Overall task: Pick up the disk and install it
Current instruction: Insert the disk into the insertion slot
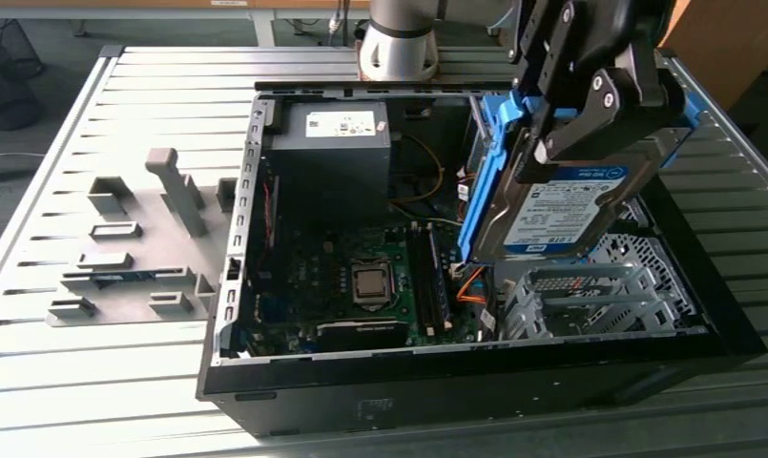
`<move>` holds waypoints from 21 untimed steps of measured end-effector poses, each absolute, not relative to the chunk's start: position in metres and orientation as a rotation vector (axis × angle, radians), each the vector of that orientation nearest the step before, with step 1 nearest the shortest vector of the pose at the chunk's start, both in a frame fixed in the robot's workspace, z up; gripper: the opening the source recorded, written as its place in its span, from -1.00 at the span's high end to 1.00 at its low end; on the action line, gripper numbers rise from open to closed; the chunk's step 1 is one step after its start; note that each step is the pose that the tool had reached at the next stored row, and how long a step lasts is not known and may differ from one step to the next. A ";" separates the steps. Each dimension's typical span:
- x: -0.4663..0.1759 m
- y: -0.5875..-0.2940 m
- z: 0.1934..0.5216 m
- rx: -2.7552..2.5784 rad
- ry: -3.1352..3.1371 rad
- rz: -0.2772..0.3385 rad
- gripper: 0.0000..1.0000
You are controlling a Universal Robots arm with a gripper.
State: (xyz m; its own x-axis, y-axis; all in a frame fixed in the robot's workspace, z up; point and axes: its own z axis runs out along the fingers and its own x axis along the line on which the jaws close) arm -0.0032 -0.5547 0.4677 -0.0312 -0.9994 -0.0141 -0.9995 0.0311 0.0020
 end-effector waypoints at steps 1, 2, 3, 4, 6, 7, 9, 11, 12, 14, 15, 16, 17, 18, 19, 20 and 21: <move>-0.003 -0.555 0.467 -2.180 2.249 0.018 0.27; -0.003 -0.556 0.467 -2.180 2.249 0.018 0.27; -0.003 -0.558 0.467 -2.181 2.249 0.018 0.27; -0.003 -0.560 0.467 -2.180 2.249 0.018 0.27; -0.003 -0.563 0.466 -2.180 2.249 0.018 0.27; -0.002 -0.564 0.466 -2.180 2.249 0.018 0.27; 0.001 -0.565 0.465 -2.181 2.249 0.018 0.27; 0.006 -0.565 0.464 -2.181 2.249 0.018 0.27; 0.009 -0.565 0.463 -2.181 2.249 0.018 0.27; 0.015 -0.565 0.462 -2.181 2.249 0.018 0.27; 0.018 -0.565 0.461 -2.181 2.249 0.018 0.27; 0.020 -0.565 0.461 -2.181 2.249 0.018 0.27; 0.023 -0.565 0.460 -2.181 2.249 0.018 0.27; 0.025 -0.565 0.460 -2.181 2.249 0.018 0.27; 0.028 -0.565 0.459 -2.181 2.249 0.018 0.27; 0.030 -0.565 0.459 -2.181 2.249 0.018 0.27; 0.032 -0.565 0.458 -2.181 2.249 0.017 0.27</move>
